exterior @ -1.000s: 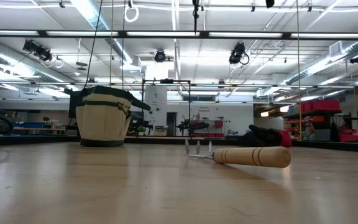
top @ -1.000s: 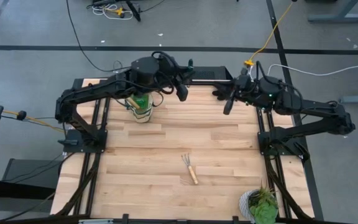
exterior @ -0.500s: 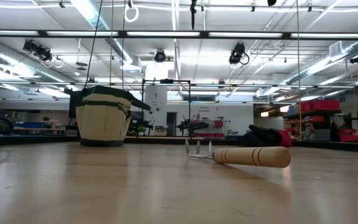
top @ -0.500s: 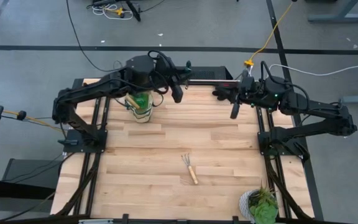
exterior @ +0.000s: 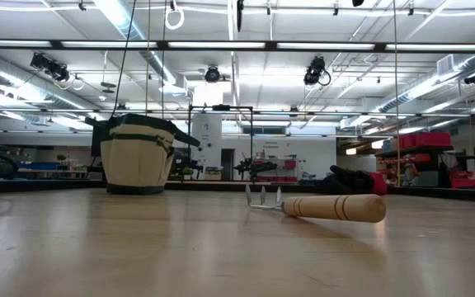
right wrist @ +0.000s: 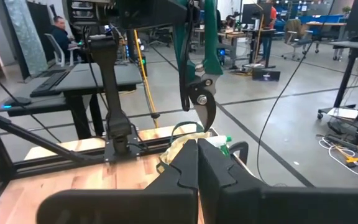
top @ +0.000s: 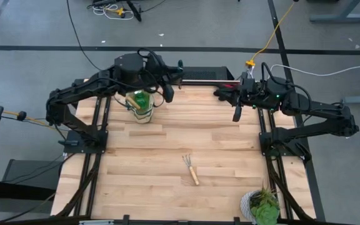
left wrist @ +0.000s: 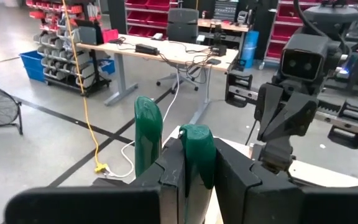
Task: Pick & Place Garden tools in Gardening bag
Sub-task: Put the dark green shears into the gardening bag
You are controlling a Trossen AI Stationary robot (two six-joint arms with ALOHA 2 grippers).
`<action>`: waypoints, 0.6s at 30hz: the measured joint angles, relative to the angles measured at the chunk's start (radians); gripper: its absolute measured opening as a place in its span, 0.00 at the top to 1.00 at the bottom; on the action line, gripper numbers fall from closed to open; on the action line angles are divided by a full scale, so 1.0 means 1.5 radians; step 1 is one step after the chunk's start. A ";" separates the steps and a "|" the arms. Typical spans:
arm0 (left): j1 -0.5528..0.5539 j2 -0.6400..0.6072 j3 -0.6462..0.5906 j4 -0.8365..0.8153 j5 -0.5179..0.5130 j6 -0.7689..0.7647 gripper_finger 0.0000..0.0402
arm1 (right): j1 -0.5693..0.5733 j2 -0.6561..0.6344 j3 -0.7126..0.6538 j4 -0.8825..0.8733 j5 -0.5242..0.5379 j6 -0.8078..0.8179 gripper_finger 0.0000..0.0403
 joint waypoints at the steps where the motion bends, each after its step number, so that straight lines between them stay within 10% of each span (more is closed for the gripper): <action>1: 0.000 0.000 0.000 0.000 0.000 -0.001 0.85 | 0.000 0.000 0.000 0.000 0.000 0.000 1.00; 18: -0.033 0.000 -0.101 0.030 -0.012 -0.047 0.85 | 0.000 0.000 0.000 -0.006 0.000 -0.001 1.00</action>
